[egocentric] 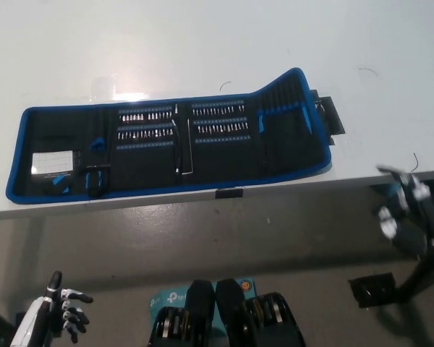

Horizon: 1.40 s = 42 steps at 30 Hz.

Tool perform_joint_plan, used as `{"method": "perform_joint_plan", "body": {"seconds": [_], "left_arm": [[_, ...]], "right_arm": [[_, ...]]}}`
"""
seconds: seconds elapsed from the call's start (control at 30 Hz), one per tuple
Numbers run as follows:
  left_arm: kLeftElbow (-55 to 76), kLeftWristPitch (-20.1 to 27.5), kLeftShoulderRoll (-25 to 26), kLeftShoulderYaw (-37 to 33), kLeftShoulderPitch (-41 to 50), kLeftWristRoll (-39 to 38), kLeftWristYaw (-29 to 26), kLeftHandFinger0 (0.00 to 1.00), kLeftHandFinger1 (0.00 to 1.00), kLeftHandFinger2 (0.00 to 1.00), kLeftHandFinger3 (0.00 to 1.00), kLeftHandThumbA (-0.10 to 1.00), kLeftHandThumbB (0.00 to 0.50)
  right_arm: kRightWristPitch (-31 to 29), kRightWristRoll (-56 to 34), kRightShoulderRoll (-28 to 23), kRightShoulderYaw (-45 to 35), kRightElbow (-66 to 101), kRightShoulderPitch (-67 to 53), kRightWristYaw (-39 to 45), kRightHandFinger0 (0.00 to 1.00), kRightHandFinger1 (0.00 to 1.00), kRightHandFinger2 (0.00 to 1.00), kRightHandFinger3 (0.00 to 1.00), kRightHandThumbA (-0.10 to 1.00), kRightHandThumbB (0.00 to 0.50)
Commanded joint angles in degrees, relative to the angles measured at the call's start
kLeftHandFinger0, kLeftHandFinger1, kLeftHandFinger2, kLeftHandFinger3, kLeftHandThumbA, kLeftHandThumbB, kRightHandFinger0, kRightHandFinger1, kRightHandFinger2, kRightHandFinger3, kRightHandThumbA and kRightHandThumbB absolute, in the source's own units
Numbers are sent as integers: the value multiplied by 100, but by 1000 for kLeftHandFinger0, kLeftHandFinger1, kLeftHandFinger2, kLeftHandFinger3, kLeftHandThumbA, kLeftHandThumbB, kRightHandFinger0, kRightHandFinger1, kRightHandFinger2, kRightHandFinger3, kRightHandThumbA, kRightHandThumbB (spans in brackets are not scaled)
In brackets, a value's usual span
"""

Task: The robot uses its right hand to lift an edge of the toolkit kept in middle of the desk and make one fold in it

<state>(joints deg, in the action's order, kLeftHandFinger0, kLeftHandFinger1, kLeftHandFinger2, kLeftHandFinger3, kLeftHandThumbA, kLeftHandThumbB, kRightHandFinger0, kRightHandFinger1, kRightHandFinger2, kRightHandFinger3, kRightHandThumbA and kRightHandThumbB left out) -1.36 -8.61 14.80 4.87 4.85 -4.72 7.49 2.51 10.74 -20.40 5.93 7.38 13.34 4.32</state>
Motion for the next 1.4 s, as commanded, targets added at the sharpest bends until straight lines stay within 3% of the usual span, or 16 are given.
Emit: {"method": "perform_joint_plan", "body": {"seconds": [0.0, 0.07, 0.13, 0.2, 0.23, 0.3, 0.33, 0.37, 0.4, 0.57, 0.77, 1.0, 1.3, 1.33, 1.37], "left_arm": [[61, 54, 71, 15, -28, -43, 91, 231, 272, 271, 387, 1000, 500], [92, 28, 46, 18, -8, -39, 65, 232, 271, 270, 382, 1000, 500], [107, 38, 65, 2, 11, -32, 90, 240, 280, 282, 392, 1000, 500], [123, -12, 52, 10, 5, -42, 75, 248, 270, 273, 391, 1000, 500], [117, -12, 52, 9, 7, -54, 86, 246, 274, 276, 407, 1000, 500], [127, 3, 44, 10, 23, -59, 87, 245, 275, 278, 408, 1000, 500], [112, 14, 48, 5, 20, -55, 93, 237, 272, 270, 404, 1000, 500], [108, 23, 35, 0, 19, -52, 87, 233, 271, 269, 403, 1000, 500], [126, -20, 11, 6, 21, -35, 47, 210, 265, 263, 393, 1000, 500], [71, 52, 16, -7, 4, -45, 83, 206, 262, 255, 401, 1000, 500], [68, 51, -29, -11, 20, -47, 58, 222, 274, 267, 400, 1000, 500], [26, 81, -17, 11, -62, -7, 49, 169, 237, 233, 375, 1000, 500], [114, 0, -32, -18, -47, 33, 33, 198, 255, 249, 396, 1000, 500], [129, 5, -19, -21, -41, 7, 65, 198, 257, 261, 409, 1000, 500], [131, 3, -18, -21, -40, 3, 69, 197, 259, 264, 411, 1000, 500]], "right_arm": [[-205, -32, -154, 126, 454, 534, 441, 118, 144, 322, 783, 147, 183], [-63, 86, -92, 195, 568, 886, 486, 117, 157, 330, 775, 184, 188], [-27, 95, -46, 200, 556, 1017, 477, 54, 115, 322, 768, 217, 193], [146, 287, 96, 145, 498, 1183, 285, 42, 146, 395, 748, 241, 235], [193, 351, 152, 71, 261, 1332, 154, 326, 459, 580, 818, 291, 258], [336, 481, 204, 1, 110, 1432, 54, 561, 767, 798, 894, 377, 293], [432, 544, 235, -46, 10, 1492, 1, 671, 897, 904, 942, 416, 312], [531, 573, 254, -83, -26, 1529, -12, 732, 937, 934, 958, 424, 306], [652, 549, 263, -150, -244, 1635, -25, 963, 1000, 1000, 1000, 477, 311], [1056, 579, 366, -302, -642, 1802, -40, 1000, 1000, 1000, 1000, 587, 350], [1018, 707, 551, -447, -1481, 2083, -448, 1000, 1000, 1000, 1000, 695, 416], [968, 563, 997, -724, -2173, 2197, -832, 1000, 1000, 1000, 1000, 700, 446], [845, 483, 1704, -754, -2728, 2047, -1188, 1000, 1000, 1000, 1000, 582, 380], [747, 476, 1840, -737, -2857, 2033, -1274, 1000, 1000, 1000, 1000, 616, 418], [718, 466, 1869, -744, -2889, 2033, -1290, 1000, 1000, 1000, 1000, 628, 424]]}}
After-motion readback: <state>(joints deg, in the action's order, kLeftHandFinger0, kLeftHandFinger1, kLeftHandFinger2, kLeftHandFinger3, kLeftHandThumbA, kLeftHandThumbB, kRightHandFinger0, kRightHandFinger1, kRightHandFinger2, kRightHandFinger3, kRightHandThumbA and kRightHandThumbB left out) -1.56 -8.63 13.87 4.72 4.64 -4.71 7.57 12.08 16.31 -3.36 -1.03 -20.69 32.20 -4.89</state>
